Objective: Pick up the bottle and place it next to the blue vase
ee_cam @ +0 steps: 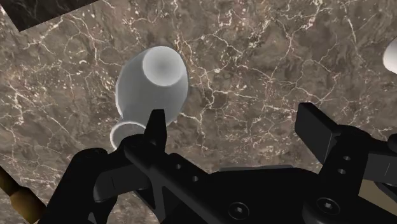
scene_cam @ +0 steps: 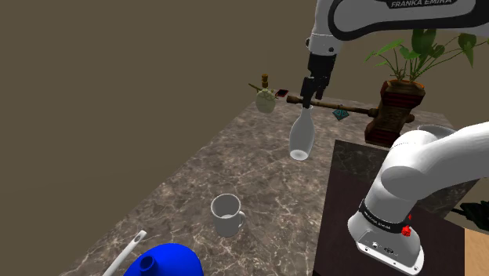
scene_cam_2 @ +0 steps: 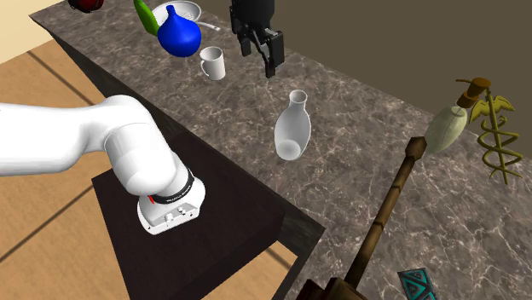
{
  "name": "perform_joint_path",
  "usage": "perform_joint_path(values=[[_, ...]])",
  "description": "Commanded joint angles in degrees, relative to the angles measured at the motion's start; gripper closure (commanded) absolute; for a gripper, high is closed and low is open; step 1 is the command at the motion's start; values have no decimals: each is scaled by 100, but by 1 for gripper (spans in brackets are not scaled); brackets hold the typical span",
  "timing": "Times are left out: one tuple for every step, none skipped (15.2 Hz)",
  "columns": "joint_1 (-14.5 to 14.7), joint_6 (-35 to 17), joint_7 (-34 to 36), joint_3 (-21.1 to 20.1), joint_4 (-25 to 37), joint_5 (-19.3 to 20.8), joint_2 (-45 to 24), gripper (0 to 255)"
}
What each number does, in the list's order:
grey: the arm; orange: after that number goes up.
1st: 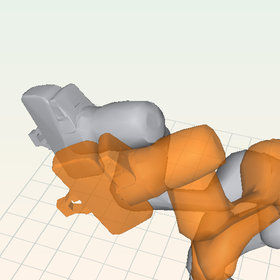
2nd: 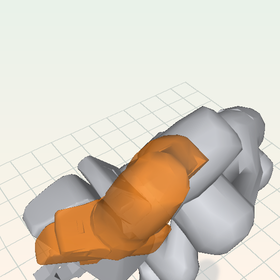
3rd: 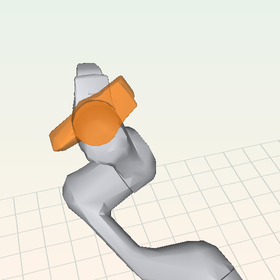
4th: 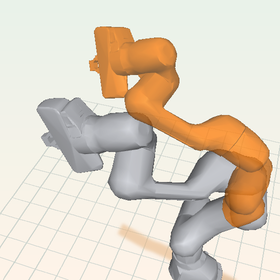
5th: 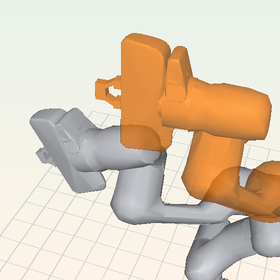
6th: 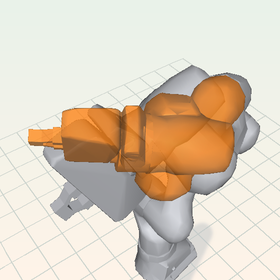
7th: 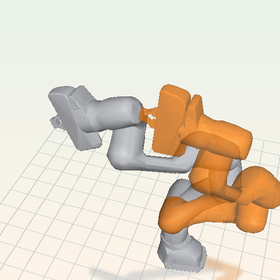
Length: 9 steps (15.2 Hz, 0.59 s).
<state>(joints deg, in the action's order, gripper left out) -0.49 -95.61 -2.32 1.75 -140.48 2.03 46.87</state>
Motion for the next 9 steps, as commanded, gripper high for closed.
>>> perform_joint_path(values=[[0,0,0,0,0,0,0,0],[-54,-152,-79,107,-66,61,-57,0],[-107,-306,-158,215,-126,121,-122,0],[-161,-461,-238,323,-178,177,-196,0],[-213,-618,-317,432,-224,232,-277,0],[-264,-776,-396,543,-263,283,-367,0],[-313,-935,-475,653,-295,332,-464,0],[-360,-1095,-555,764,-319,376,-570,0],[-404,-1255,-635,877,-337,417,-683,0]])
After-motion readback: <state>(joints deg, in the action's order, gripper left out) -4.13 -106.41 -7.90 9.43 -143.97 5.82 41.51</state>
